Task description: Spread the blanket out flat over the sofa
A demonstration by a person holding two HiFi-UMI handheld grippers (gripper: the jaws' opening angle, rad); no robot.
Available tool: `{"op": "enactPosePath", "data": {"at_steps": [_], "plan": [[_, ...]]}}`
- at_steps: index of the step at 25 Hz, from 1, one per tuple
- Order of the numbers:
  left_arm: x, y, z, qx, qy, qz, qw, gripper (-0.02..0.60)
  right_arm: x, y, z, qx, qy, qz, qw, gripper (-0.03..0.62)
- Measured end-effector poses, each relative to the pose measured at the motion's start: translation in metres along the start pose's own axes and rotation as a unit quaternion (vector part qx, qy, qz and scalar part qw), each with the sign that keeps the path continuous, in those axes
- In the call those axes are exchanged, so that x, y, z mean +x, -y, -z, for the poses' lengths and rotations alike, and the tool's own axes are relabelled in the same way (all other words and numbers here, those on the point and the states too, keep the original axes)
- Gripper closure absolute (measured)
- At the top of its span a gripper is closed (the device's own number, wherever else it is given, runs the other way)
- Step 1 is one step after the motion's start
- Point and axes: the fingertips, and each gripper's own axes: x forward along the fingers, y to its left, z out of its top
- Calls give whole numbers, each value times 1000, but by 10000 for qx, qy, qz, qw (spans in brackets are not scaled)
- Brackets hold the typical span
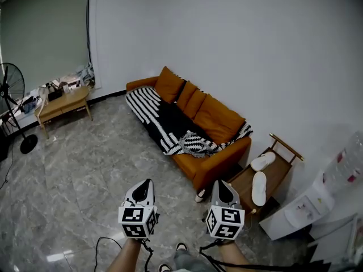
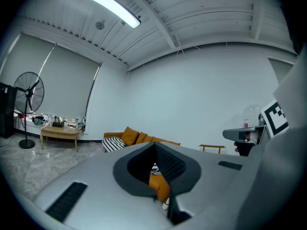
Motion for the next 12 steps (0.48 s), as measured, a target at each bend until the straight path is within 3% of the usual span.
{"op": "enactPosePath", "data": {"at_steps": [6, 12], "plan": [[28, -16, 9, -108, -143, -98, 9998, 579, 33, 11, 1, 157, 66, 40, 9998, 589], [77, -17, 9, 34, -236, -127, 9996, 580, 88, 25, 0, 358, 42, -58, 9993, 589]]}}
